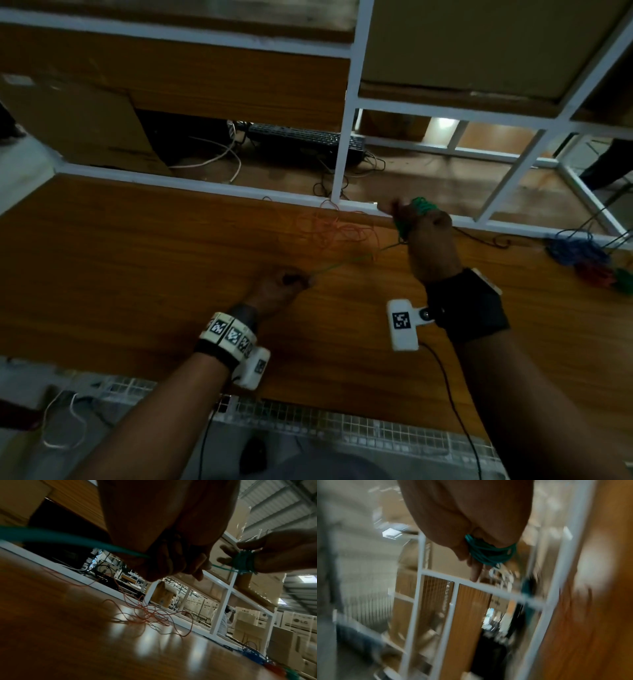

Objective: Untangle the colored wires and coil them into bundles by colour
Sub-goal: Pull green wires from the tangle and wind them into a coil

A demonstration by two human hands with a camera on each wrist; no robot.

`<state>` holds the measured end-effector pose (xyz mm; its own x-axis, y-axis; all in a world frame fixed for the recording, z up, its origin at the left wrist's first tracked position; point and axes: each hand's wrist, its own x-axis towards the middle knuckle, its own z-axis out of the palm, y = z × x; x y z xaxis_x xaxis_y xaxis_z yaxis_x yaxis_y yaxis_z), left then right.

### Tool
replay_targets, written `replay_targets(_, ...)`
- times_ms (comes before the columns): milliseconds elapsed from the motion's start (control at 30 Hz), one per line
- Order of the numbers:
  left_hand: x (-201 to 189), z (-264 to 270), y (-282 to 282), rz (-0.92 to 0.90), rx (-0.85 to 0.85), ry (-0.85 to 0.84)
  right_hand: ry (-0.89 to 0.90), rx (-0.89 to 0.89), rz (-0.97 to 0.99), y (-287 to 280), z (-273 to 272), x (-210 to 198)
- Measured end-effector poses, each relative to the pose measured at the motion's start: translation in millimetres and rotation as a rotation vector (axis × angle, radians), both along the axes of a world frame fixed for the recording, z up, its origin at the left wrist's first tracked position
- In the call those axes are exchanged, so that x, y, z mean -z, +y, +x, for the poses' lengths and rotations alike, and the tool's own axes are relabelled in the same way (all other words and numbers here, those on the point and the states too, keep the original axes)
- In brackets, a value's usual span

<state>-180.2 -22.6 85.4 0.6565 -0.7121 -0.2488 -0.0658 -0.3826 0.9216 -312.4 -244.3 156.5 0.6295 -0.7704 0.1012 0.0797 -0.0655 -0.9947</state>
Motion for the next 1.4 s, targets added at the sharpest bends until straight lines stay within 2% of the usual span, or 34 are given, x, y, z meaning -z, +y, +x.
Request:
replay_targets(67,2.6,11.9,11.0,0.014,-0.030,-0.027,0.271,0.006,-0.392,-8.1,-3.6,12.5)
replay_targets(100,2.9,19.8,14.9,0.022,-0.031,-0.064,0.375,-0.054,-0.515,-8.0,-3.7,19.6)
replay_targets(267,-24.6,44.5,13.0,-0.028,-0.021,-0.228,0.934,-0.641,-0.628,23.9,-5.6,28.2)
replay_targets(333,-44.6,50.0,4.0,-0.076,0.025,-0.356,0.999,-0.873,-0.603,33.1,-4.4,35.9)
replay_targets(467,-66.1,61.9,-13.4,-0.183,0.076,-0.453,0.715,-1.151,-0.295,48.5,-0.4,42.0)
replay_targets(533,-62.6,63.6,-22.7,-0.219,0.060,-0.406,0.475,-1.251,-0.040,56.4,0.8,36.5)
replay_targets(633,-47.3,57.3,-31.8,-0.196,0.001,-0.338,0.080,-1.299,0.405,58.5,6.3,21.0)
replay_targets(700,-35.6,47.6,-33.0,-0.142,-0.002,-0.319,-0.154,-1.223,0.600,51.8,11.4,14.0)
replay_targets(733,-28.7,41.8,-33.1,-0.126,0.004,-0.333,-0.241,-1.152,0.637,48.0,12.8,12.1)
replay_targets(800,-14.7,29.8,-32.1,-0.138,-0.025,-0.278,-0.329,-0.958,0.638,41.0,15.0,10.9)
replay_targets(867,-3.3,16.7,-30.6,-0.141,-0.053,-0.154,-0.345,-0.738,0.574,33.3,17.5,15.5)
replay_targets(933,4.4,6.0,-27.1,-0.101,-0.026,-0.024,-0.260,-0.519,0.322,22.5,19.7,24.7)
replay_targets(1033,11.5,2.6,-17.4,-0.060,-0.001,0.052,0.152,-0.251,-0.422,-5.7,20.2,49.0)
replay_targets(1100,11.0,7.8,-7.2,-0.043,-0.004,0.052,0.428,-0.235,-0.794,-21.0,15.5,63.1)
replay_targets(1133,8.6,10.6,-1.7,-0.028,-0.005,0.057,0.533,-0.289,-0.867,-21.9,10.7,66.5)
replay_targets(1233,0.7,23.0,7.5,-0.003,0.012,-0.003,0.841,-0.584,-0.712,-3.1,-0.8,71.9)
replay_targets(1300,-7.9,30.9,4.5,-0.011,0.018,-0.080,0.985,-0.807,-0.663,16.0,-1.4,72.9)
replay_targets(1400,-16.8,37.7,-7.5,-0.036,0.032,-0.115,1.010,-1.100,-0.529,34.3,1.2,74.7)
